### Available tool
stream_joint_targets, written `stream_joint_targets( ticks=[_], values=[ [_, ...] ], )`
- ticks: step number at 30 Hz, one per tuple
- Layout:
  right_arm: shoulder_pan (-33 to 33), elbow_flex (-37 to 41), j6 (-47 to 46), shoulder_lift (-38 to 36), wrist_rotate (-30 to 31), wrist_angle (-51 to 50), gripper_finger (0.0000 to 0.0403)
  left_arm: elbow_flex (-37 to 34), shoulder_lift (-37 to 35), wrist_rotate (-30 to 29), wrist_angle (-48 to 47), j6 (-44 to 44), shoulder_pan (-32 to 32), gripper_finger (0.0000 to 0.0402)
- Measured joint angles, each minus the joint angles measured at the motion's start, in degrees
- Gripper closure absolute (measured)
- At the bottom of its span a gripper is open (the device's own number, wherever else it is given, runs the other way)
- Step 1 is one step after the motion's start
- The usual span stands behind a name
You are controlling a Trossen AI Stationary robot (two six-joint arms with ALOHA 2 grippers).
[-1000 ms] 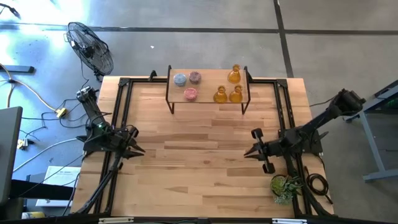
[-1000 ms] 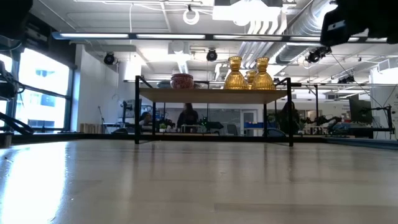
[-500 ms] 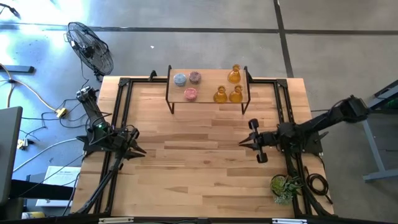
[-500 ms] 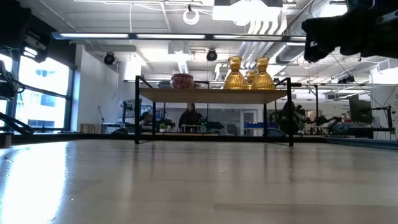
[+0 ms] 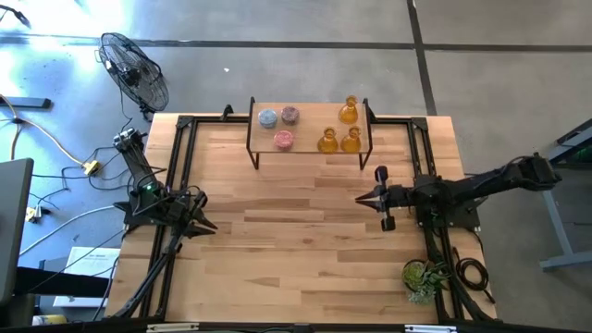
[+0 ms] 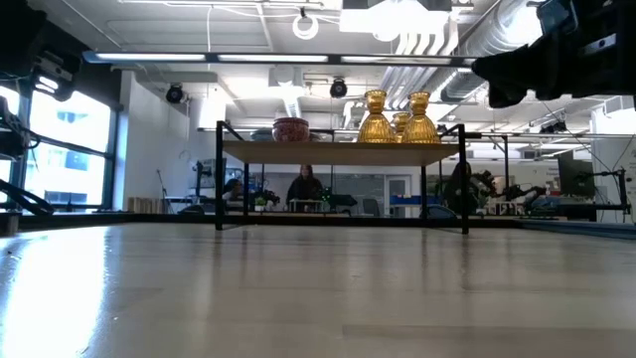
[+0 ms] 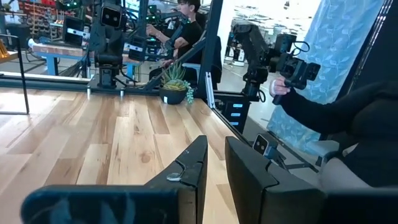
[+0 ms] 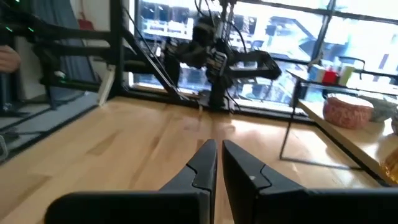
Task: Pick & Place candle stick holders
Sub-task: Return to Home Position
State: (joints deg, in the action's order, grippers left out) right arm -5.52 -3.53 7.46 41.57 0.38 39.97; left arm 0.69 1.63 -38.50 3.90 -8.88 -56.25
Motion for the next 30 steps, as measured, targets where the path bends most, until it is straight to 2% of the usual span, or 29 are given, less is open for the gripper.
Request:
stream_joint_targets(
  ticks=[12, 30],
  values=[
    [0.00, -0.02, -2.52, -19.48, -0.37, -20.61, 0.0384, 0.00, 0.02, 0.00, 0.02, -0.63, 0.00, 0.0346],
    [0.00, -0.02, -1.51, -39.31, -0.56, -36.19, 0.0386, 0.00, 0.02, 0.47, 0.02, -0.65, 0.00, 0.0346]
  ],
)
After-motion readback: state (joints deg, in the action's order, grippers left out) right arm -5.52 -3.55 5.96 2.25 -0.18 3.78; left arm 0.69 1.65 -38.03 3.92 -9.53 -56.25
